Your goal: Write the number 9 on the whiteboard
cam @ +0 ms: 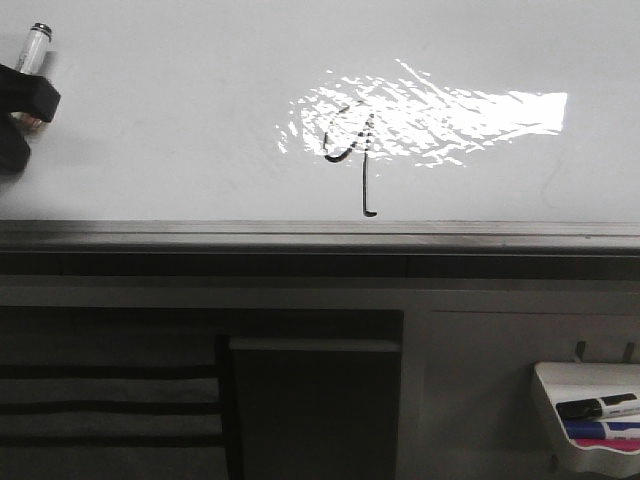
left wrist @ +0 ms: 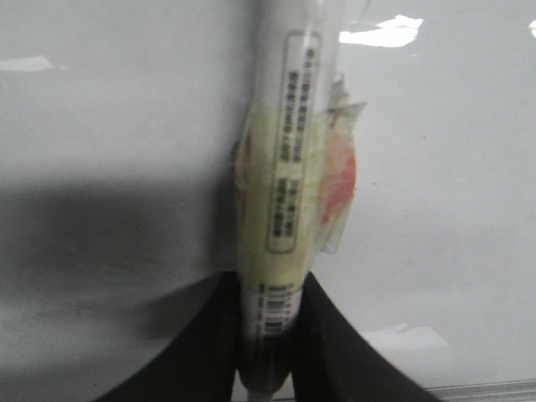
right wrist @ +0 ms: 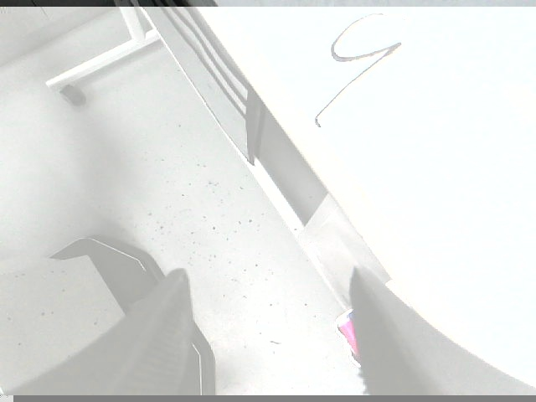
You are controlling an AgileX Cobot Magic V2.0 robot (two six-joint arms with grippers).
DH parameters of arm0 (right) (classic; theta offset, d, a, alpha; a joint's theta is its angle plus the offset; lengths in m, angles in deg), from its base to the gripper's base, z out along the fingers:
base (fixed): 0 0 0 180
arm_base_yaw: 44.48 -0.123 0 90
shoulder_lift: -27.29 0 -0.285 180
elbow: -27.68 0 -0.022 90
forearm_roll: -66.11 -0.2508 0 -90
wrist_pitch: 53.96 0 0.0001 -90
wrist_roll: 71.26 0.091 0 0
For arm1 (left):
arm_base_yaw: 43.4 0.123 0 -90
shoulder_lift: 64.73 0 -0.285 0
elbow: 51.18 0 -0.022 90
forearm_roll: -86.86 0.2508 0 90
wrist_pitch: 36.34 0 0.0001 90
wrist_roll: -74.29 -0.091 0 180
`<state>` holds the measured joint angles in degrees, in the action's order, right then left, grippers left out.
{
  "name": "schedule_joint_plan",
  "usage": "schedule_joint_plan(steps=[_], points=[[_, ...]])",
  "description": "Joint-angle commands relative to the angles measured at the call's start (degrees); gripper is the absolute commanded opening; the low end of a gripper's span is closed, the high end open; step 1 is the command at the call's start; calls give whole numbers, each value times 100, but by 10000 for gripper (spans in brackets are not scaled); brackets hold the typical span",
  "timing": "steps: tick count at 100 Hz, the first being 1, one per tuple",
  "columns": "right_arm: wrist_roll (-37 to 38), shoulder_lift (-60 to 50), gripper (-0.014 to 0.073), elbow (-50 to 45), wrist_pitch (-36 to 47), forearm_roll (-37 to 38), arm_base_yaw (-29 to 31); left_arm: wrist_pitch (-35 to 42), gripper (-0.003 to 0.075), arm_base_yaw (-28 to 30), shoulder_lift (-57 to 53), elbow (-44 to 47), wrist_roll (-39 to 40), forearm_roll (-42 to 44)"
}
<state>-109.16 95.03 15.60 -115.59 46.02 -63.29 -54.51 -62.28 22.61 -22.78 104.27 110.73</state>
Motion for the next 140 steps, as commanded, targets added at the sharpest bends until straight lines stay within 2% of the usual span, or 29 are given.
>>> schedule_joint_plan(steps=[1,8,15,21,36,45,68,80,87,100,111,140], points=[[-3,-103,365,195,272,-100,25,373,223,12,-126,-140,70,-8],[-3,-103,365,195,272,-100,25,294,336,12,-139,-140,58,-8],[133,-103,365,195,272,-87,33,173,379,12,-256,-140,49,40],[475,-117,365,195,272,49,33,-25,375,-1,-445,-140,24,220],[2355,-309,363,172,333,1023,33,-813,365,-245,-1320,-140,-471,320],[3058,-606,363,-62,705,1391,33,-1195,365,-508,-1905,-90,-676,231],[3247,-1699,352,-1507,2379,1454,33,-916,365,-1307,-3326,672,-702,218],[3247,-2200,227,-2184,3016,1467,33,-328,360,-1616,-3942,1260,-702,218],[3247,-2399,109,-2473,3253,1467,33,95,310,-1705,-4171,1564,-702,218],[3247,-2566,-67,-2689,3355,1467,33,741,120,-1728,-4320,1969,-702,218],[3247,-2566,-72,-2727,3344,1467,33,961,-20,-1728,-4320,2064,-702,218],[3252,-2566,-72,-2727,3293,1350,33,950,-20,-1728,-4320,2064,-672,32]])
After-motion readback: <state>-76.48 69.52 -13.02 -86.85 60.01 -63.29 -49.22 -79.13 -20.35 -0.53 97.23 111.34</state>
